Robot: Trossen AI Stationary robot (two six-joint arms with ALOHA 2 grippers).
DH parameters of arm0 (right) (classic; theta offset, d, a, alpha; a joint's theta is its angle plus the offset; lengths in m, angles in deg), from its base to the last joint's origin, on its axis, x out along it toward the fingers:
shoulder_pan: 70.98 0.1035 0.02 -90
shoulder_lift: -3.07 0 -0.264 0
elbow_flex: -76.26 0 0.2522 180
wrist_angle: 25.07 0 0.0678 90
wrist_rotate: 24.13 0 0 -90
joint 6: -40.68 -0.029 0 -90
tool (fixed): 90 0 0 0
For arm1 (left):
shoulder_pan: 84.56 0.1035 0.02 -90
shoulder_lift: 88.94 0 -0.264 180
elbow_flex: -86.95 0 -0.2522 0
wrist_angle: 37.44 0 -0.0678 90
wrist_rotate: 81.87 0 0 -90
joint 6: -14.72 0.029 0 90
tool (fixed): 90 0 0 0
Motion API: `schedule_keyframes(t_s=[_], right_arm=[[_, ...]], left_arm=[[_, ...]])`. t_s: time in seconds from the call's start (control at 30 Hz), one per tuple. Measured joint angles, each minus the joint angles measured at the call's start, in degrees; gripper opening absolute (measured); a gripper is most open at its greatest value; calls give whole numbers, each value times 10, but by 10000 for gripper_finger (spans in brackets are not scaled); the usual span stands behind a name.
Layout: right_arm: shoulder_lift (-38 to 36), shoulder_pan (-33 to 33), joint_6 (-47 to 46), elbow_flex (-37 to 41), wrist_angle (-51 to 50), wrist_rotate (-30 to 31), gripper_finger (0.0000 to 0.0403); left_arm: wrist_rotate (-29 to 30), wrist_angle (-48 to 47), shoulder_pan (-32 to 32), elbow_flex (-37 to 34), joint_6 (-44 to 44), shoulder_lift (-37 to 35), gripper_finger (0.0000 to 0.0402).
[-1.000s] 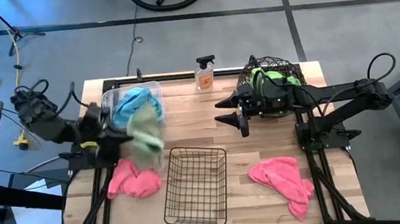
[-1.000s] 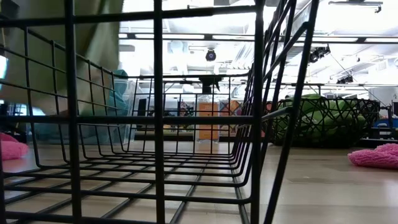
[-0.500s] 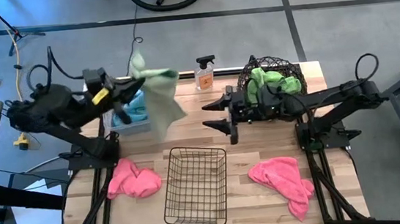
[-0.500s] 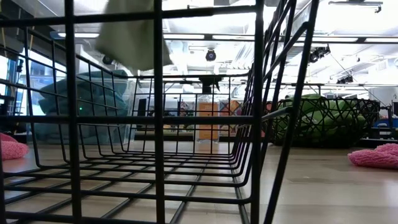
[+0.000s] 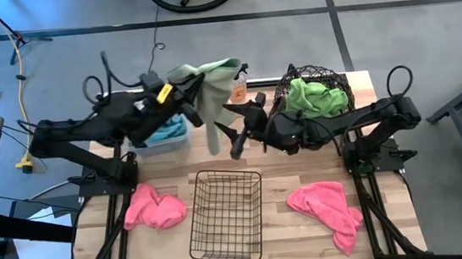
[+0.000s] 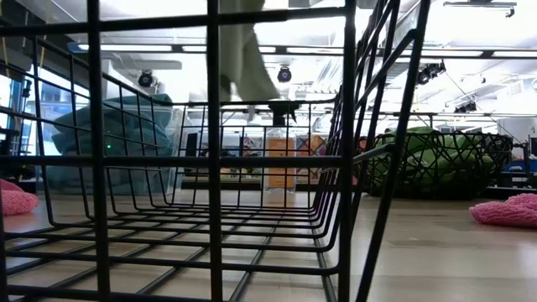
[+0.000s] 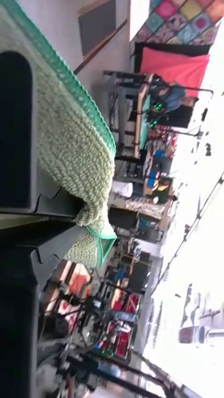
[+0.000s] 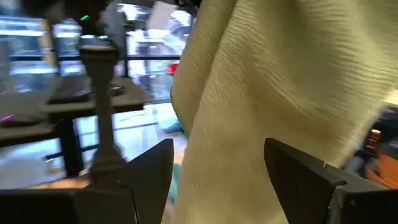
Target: Sort microfiber towel by color & place in baskets
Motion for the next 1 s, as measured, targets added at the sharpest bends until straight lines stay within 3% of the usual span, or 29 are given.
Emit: schedule_keyframes(t_s=[0.3,0.47,0.67,0.9,1.0], right_arm=[[64,22,30,-69,-43,217,248],[77,23,31,-79,-42,264,248],[77,7,31,-80,-33,256,248],[77,-11,3,-80,-23,139,248],[77,-14,-4,-80,-22,121,247]], left_arm=[[-30,86,6,0,27,37,0],[-31,87,5,0,-3,36,0],[-81,89,5,0,-55,36,0],[-126,103,5,0,-79,36,0],[-138,104,5,0,-79,36,0]])
